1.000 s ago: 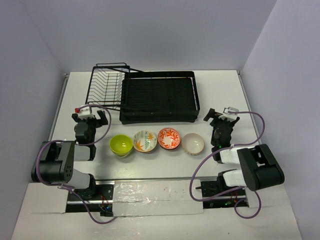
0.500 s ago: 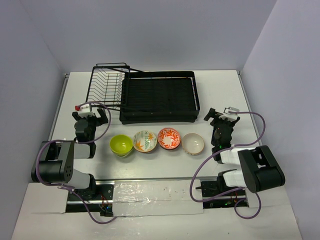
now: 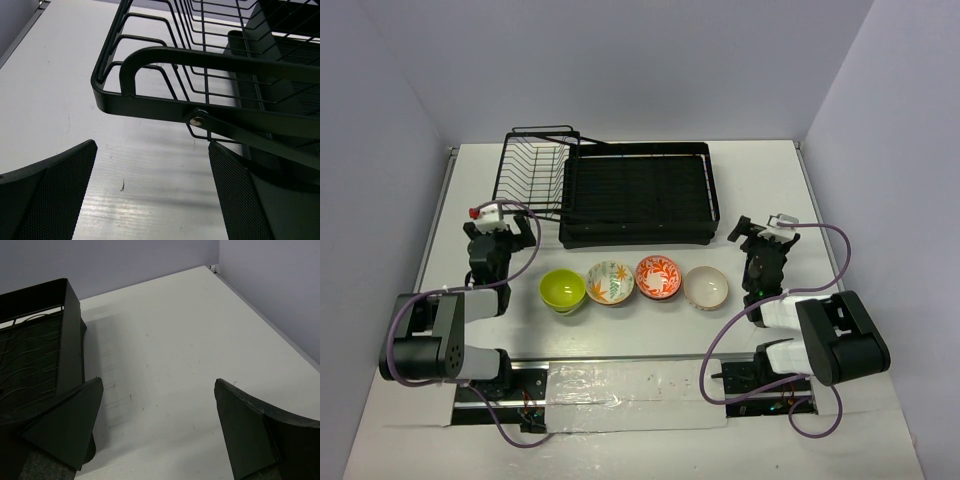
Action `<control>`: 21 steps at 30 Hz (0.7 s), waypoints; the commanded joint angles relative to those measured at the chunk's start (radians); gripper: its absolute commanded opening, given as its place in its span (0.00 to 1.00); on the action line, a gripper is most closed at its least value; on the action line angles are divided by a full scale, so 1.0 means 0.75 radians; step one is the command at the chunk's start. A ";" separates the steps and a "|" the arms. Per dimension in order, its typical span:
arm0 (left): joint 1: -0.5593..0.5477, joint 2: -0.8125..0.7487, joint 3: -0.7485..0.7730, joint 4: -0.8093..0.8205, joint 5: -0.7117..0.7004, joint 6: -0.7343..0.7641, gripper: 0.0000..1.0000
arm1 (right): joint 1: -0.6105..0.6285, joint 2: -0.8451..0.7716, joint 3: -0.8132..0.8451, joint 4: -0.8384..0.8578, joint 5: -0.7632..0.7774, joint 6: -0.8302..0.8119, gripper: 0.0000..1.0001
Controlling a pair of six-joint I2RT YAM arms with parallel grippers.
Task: Load the bowls into the dish rack
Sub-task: Pick up the bowl from the bowl.
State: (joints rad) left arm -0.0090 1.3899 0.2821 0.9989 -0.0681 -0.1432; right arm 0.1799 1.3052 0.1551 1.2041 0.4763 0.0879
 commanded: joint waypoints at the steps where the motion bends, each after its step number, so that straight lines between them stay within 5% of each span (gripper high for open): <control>1: 0.006 -0.064 0.074 -0.114 -0.050 -0.001 0.99 | -0.011 -0.028 0.006 0.041 -0.005 -0.003 1.00; 21: -0.027 -0.272 0.154 -0.577 -0.214 -0.144 0.99 | -0.019 -0.024 0.028 0.000 -0.013 0.005 1.00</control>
State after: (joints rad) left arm -0.0120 1.2366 0.3626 0.6090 -0.1848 -0.2192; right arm 0.1757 1.3052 0.1555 1.1885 0.4702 0.0883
